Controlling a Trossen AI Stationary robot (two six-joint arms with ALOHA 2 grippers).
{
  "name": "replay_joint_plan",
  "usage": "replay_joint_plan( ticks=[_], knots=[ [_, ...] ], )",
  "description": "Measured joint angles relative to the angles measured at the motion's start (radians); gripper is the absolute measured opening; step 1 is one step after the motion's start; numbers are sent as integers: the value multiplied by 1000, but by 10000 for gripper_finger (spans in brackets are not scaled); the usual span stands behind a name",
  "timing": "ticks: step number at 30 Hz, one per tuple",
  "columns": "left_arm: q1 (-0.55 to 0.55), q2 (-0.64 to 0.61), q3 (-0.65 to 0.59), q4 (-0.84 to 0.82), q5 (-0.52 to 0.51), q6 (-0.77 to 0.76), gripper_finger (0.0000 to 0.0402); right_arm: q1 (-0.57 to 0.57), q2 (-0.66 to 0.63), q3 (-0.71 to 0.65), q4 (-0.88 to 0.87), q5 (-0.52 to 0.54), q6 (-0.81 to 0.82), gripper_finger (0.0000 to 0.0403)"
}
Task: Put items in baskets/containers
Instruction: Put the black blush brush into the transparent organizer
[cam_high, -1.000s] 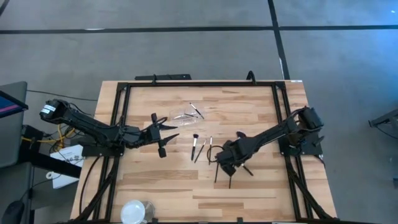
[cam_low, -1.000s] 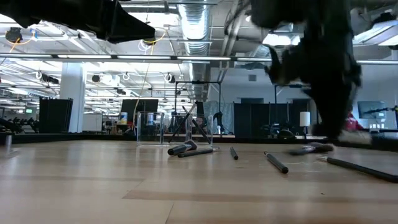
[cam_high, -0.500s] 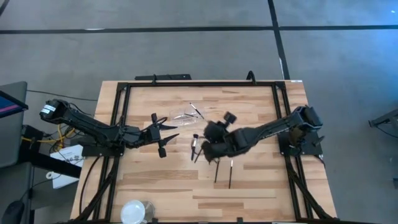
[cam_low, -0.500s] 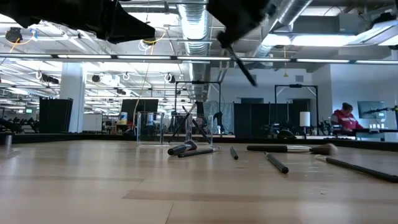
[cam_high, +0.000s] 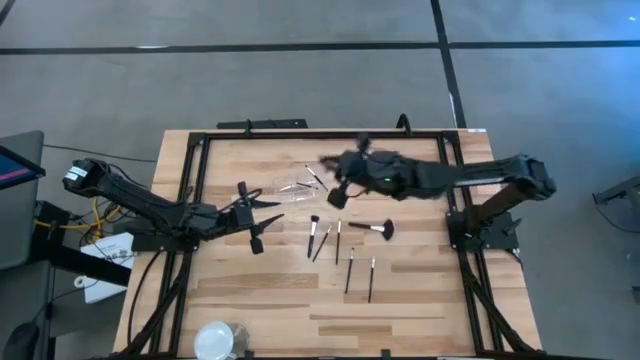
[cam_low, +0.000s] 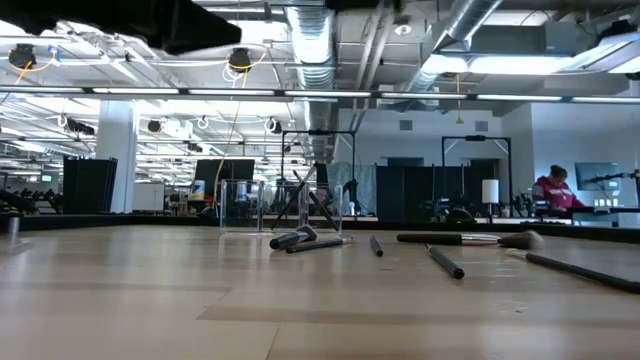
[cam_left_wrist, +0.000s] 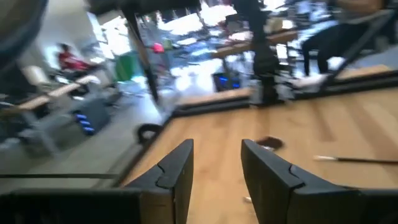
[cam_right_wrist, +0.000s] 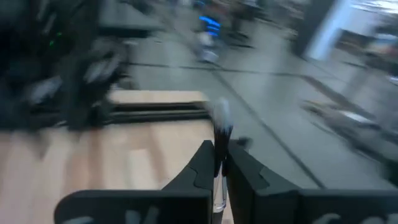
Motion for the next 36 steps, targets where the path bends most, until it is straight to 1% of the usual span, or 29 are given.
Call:
replay_joint_plan(
  ticks=[2, 3, 5, 8, 10, 11, 13, 14, 16, 19, 23, 27, 31, 36],
  knots=[
    [-23, -46, 0, -10, -89, 24, 131, -54, 41, -123, 244, -106, 0, 8],
    [-33, -69, 0, -16, -129, 29, 131, -78, 68, -170, 385, -136, 24, 11],
    [-43, -117, 1, -64, -183, 31, 131, -125, 148, -229, 605, -192, 83, 16],
    [-42, -167, 1, -138, -193, 7, 131, -166, 295, -235, 792, -284, 92, 12],
    [-33, -178, 1, -177, -191, -35, 131, -170, 374, -188, 891, -291, 59, 7],
    [-27, -178, 1, -194, -189, -57, 131, -172, 402, -167, 909, -285, 53, 6],
    [-11, -178, 1, -249, -164, -101, 131, -175, 468, -110, 906, -274, 77, 7],
    [0, -175, 1, -283, -130, -124, 131, -179, 498, -91, 890, -277, 98, 9],
    [27, -164, 1, -346, -28, -191, 131, -182, 548, -44, 855, -284, 111, 15],
    [67, -137, -1, -399, 95, -284, 131, -181, 574, 21, 784, -263, 111, 16],
    [97, -93, -1, -407, 108, -334, 131, -177, 587, 70, 603, -261, 110, 7],
    [103, -50, -1, -411, 108, -347, 131, -179, 576, 101, 503, -258, 143, 12],
    [100, -17, -1, -407, 108, -367, 131, -180, 586, 110, 433, -255, 171, 21],
    [100, -4, -1, -400, 108, -376, 131, -179, 599, 108, 403, -256, 198, 26]
  ],
)
